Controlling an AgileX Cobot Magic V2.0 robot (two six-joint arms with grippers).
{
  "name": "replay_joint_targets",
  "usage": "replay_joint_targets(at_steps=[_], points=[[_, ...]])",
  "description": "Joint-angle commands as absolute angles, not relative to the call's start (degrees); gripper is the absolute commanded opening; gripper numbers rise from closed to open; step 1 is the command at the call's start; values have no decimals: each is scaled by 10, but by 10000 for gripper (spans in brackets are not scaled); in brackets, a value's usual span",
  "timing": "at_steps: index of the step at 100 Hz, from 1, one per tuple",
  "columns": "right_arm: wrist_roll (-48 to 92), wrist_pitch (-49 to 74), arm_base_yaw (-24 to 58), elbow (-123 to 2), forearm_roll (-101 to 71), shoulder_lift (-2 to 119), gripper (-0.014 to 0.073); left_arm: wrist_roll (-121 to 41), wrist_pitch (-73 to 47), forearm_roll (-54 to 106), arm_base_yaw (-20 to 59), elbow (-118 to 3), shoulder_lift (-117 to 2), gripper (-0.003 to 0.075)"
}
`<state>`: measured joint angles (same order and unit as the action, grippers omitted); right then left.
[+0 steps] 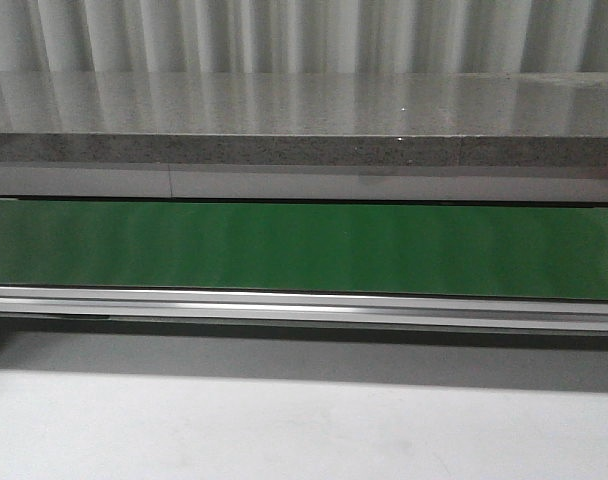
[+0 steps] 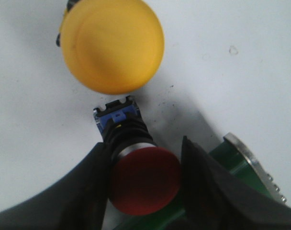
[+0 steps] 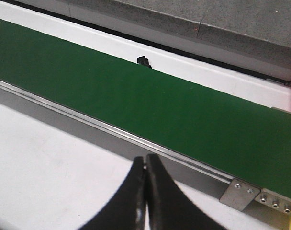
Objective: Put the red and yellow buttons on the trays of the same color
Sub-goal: 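Move the left gripper to a red button in the pile and grasp, then lower the red button onto the belt and open the left gripper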
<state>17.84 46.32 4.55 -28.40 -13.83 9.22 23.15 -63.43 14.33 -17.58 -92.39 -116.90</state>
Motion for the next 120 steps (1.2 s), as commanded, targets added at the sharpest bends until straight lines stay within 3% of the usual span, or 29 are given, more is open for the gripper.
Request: replay_joint_targets(at_steps=[1,33,61,106,120], points=[[184,427,47,-298,-141,98,-66,184,-646,148,-174,-942,-1119,116],[184,427,47,-298,-141,98,-66,14,-698,78,-171,-942,-1022,115],[184,427,47,-298,-141,98,-66,-8,-700,67,-133,-893,-932,115],[184,427,47,-298,-141,98,-66,-31,-665,153,-88,-828,-933,119],[184,427,47,-298,-141,98,-66,-31,-652,163,-88,-828,-944,200]])
